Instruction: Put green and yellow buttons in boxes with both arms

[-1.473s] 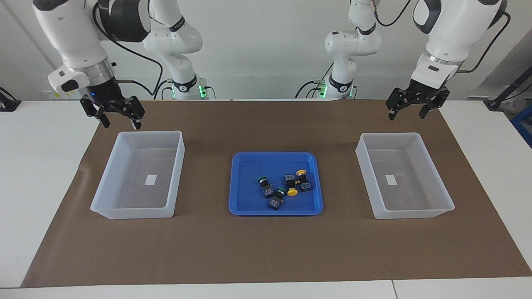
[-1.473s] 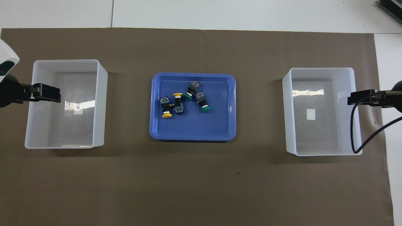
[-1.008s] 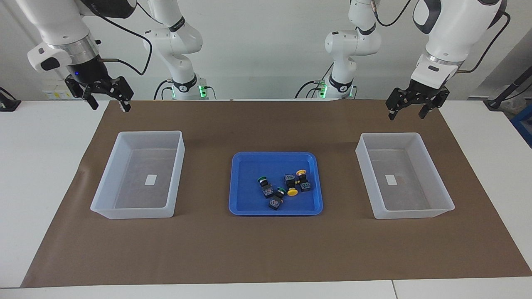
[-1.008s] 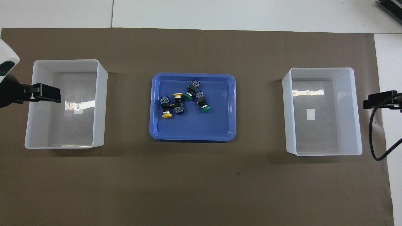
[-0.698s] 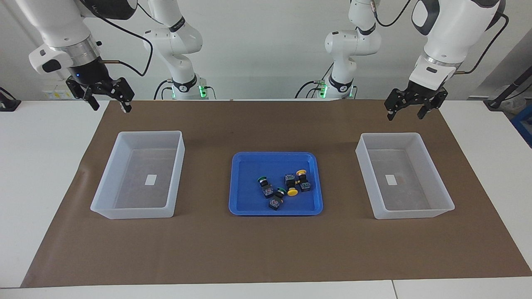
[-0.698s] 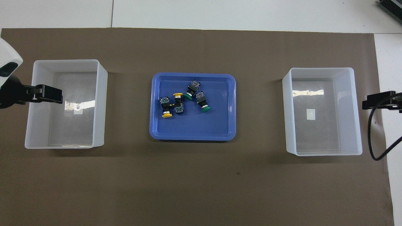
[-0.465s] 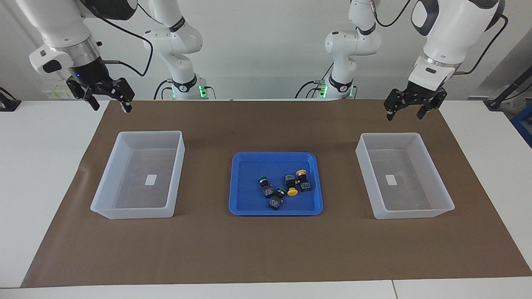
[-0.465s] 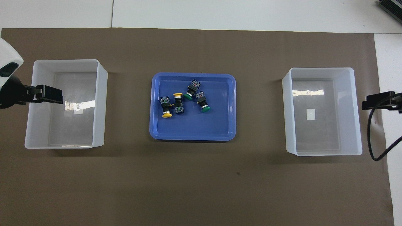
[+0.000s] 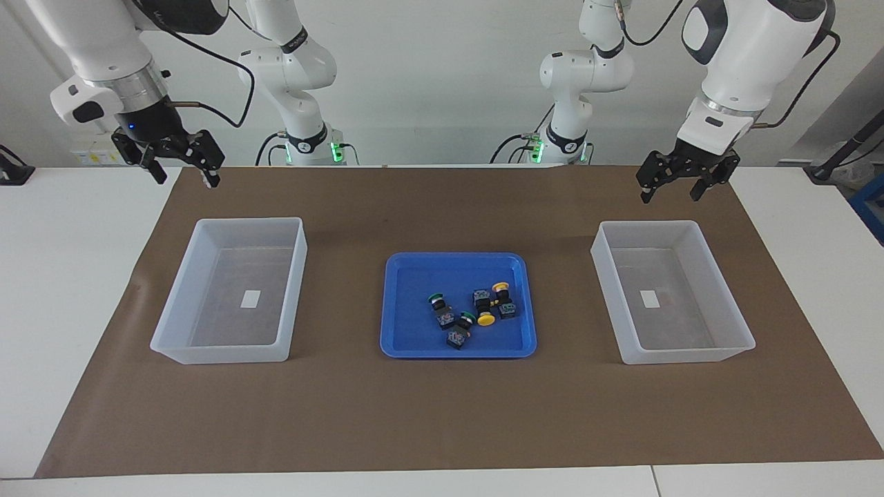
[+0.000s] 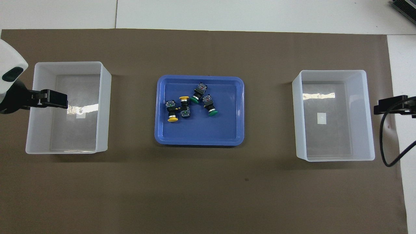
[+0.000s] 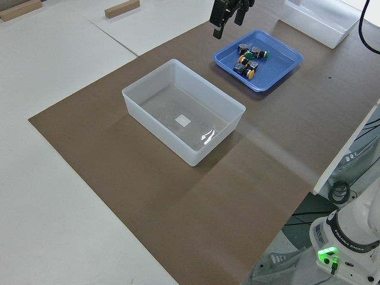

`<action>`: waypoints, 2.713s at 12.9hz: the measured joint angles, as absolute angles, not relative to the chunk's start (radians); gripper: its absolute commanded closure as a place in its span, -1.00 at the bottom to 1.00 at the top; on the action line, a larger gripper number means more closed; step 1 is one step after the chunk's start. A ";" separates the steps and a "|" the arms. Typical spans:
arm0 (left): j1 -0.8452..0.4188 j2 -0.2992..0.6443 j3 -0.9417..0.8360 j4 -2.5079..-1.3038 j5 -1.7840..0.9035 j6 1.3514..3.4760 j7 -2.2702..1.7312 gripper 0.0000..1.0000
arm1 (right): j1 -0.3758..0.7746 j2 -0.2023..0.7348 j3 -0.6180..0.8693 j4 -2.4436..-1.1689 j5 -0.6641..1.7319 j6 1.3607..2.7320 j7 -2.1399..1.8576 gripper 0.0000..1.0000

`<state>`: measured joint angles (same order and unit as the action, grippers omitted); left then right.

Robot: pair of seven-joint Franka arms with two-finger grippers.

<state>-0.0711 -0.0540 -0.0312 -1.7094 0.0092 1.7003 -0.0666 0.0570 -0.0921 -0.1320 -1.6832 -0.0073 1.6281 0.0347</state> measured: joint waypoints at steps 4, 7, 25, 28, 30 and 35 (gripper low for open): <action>-0.082 -0.064 -0.036 -1.721 0.007 1.691 -0.067 -1.00 | 0.058 -0.092 -0.132 -1.683 -0.007 1.624 0.035 -1.00; -0.127 -0.067 -0.036 -1.733 0.001 1.706 -0.110 -1.00 | 0.059 -0.092 -0.131 -1.683 -0.007 1.619 0.035 -1.00; -0.440 0.357 -0.042 -1.928 -0.019 2.499 -0.590 -0.98 | 0.061 -0.092 -0.125 -1.683 -0.007 1.619 0.035 -1.00; -0.440 0.372 -0.038 -1.927 -0.019 2.518 -0.593 -0.74 | 0.061 -0.092 -0.125 -1.683 -0.007 1.619 0.035 -1.00; -0.440 0.372 -0.036 -1.927 -0.019 2.519 -0.593 -0.49 | 0.061 -0.092 -0.125 -1.683 -0.007 1.619 0.035 -1.00; -0.442 0.391 -0.040 -1.928 -0.019 2.530 -0.594 0.30 | 0.061 -0.092 -0.125 -1.683 -0.007 1.619 0.035 -1.00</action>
